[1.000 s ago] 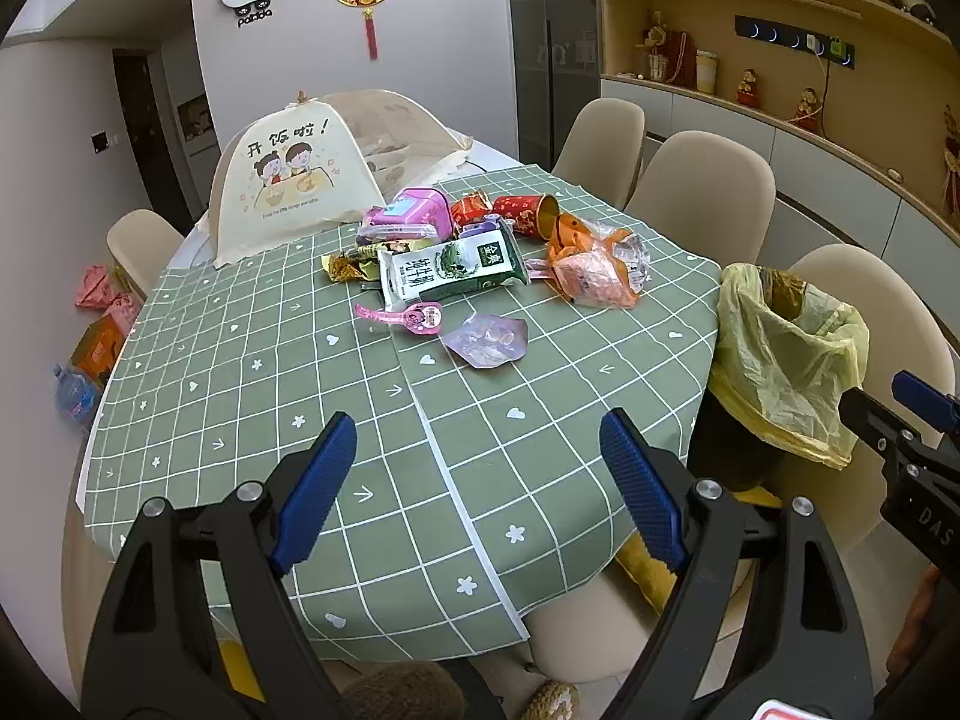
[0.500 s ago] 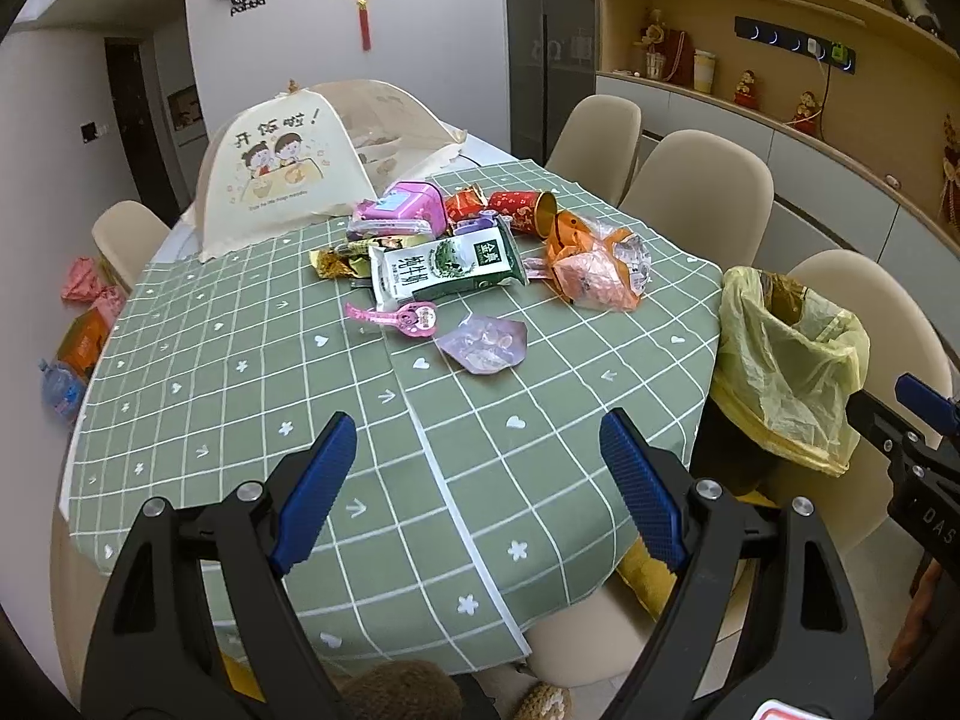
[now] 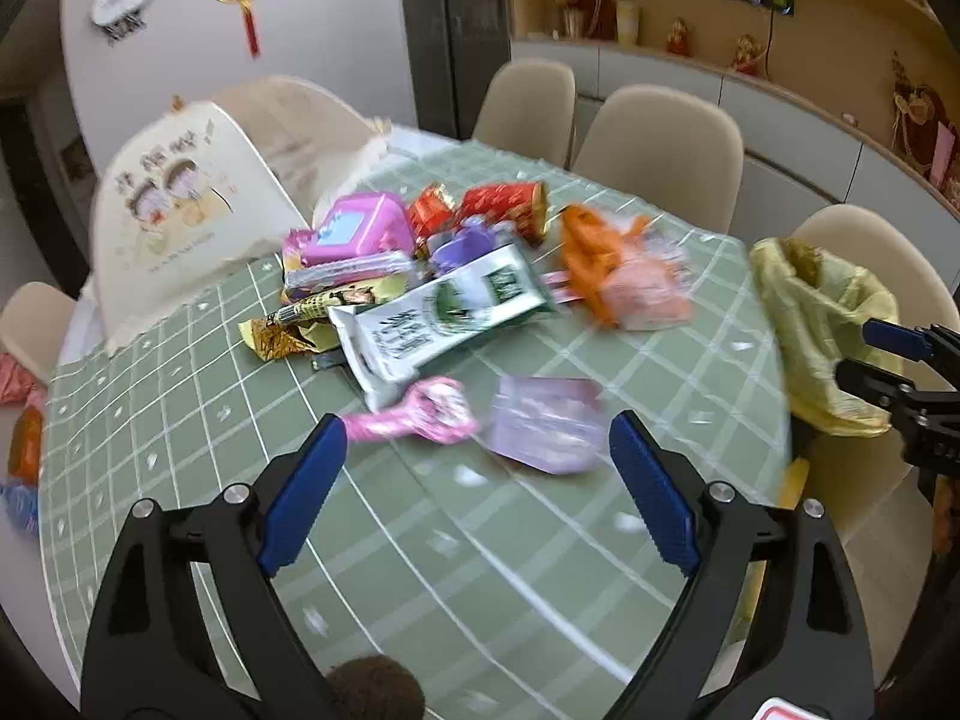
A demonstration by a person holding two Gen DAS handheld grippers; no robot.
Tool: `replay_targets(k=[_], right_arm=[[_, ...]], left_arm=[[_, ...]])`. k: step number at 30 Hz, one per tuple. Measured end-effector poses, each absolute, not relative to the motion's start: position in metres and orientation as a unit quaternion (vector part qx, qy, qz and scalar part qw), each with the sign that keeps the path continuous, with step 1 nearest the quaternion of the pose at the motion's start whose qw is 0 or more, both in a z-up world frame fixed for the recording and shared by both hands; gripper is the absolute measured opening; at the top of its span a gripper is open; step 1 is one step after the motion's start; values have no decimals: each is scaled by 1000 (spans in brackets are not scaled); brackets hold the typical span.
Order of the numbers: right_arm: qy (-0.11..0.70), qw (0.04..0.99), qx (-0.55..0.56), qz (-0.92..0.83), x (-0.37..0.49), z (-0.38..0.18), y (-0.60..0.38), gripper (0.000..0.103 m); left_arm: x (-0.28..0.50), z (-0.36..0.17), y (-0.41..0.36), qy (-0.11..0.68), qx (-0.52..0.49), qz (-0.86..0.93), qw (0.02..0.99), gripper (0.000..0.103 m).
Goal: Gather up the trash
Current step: 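Grasp the clear plastic wrapper with the left tool while the right tool approaches the purple packet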
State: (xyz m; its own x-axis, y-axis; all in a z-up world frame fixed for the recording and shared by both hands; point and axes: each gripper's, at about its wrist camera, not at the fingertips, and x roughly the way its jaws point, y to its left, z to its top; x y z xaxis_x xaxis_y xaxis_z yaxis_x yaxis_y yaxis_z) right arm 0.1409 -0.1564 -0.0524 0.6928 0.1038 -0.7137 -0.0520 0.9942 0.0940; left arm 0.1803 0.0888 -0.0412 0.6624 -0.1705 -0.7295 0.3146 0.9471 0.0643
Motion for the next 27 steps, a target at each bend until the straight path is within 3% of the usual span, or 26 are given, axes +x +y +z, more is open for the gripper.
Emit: replay_targets(k=[6, 11, 18, 27], right_arm=[[418, 907, 49, 29, 188, -69, -138, 67], [442, 896, 26, 20, 217, -75, -119, 67], [472, 882, 1, 18, 223, -88, -113, 67], [475, 879, 13, 44, 210, -95, -152, 67]], left_arm=[[242, -85, 149, 461, -19, -115, 880, 85], [267, -114, 148, 482, -13, -145, 864, 85], [300, -114, 147, 481, -19, -201, 853, 84], [248, -120, 111, 503, -33, -252, 826, 79]])
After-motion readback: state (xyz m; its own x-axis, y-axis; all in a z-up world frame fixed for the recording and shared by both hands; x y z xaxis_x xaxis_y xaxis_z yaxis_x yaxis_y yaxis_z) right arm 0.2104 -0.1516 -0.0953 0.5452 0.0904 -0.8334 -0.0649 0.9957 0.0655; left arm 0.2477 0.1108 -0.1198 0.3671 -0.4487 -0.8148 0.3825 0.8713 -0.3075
